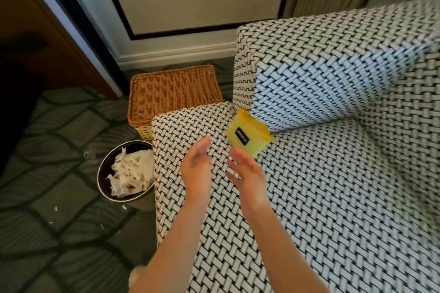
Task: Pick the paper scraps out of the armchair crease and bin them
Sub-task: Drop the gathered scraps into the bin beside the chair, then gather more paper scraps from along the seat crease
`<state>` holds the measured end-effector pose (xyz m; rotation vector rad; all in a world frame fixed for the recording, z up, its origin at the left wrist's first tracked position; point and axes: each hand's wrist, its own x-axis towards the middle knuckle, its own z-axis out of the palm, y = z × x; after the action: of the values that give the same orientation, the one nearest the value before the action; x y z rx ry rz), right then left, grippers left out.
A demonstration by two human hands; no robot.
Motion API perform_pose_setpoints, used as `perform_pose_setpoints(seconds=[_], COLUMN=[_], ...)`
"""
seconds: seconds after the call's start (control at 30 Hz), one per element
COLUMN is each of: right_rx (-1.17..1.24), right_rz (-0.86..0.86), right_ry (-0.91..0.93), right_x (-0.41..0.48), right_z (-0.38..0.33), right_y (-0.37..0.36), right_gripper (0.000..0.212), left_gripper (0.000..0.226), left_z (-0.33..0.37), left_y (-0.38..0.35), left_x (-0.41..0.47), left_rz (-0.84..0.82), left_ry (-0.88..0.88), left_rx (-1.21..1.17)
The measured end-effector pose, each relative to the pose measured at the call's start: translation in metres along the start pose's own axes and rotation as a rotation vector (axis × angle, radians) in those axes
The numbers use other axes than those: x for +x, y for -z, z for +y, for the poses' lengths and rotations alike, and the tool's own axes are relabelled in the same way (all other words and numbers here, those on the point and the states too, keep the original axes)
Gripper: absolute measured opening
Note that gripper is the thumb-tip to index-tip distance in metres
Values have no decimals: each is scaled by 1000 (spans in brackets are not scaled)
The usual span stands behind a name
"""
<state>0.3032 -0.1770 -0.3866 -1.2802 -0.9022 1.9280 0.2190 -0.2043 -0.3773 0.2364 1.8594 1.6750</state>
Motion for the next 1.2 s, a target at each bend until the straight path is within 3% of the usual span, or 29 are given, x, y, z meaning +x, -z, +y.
perform_pose_setpoints(seconds=[0.23,0.6,0.87,1.07,1.2], right_rx=[-8,57,18,-206,-400], right_rz=[110,157,333,424,435], right_ry=[74,233,262,280,275], right_x=[-30,-116,-174,-178,-174], right_z=[-24,-20,-58,-55,-52], right_y=[102,246,357,435,473], right_gripper=[40,34,31,35,39], left_gripper=[14,29,34,35,30], left_z=[-11,-47,-49,-68,-96], left_y=[-42,-89,-136,-205,-243], left_x=[-76,-225,-316,-354,-367], left_rz=[-66,-371,-449,-579,-703], left_ry=[-21,-263,-202,-184,-280], left_rx=[-46,242,255,376,517])
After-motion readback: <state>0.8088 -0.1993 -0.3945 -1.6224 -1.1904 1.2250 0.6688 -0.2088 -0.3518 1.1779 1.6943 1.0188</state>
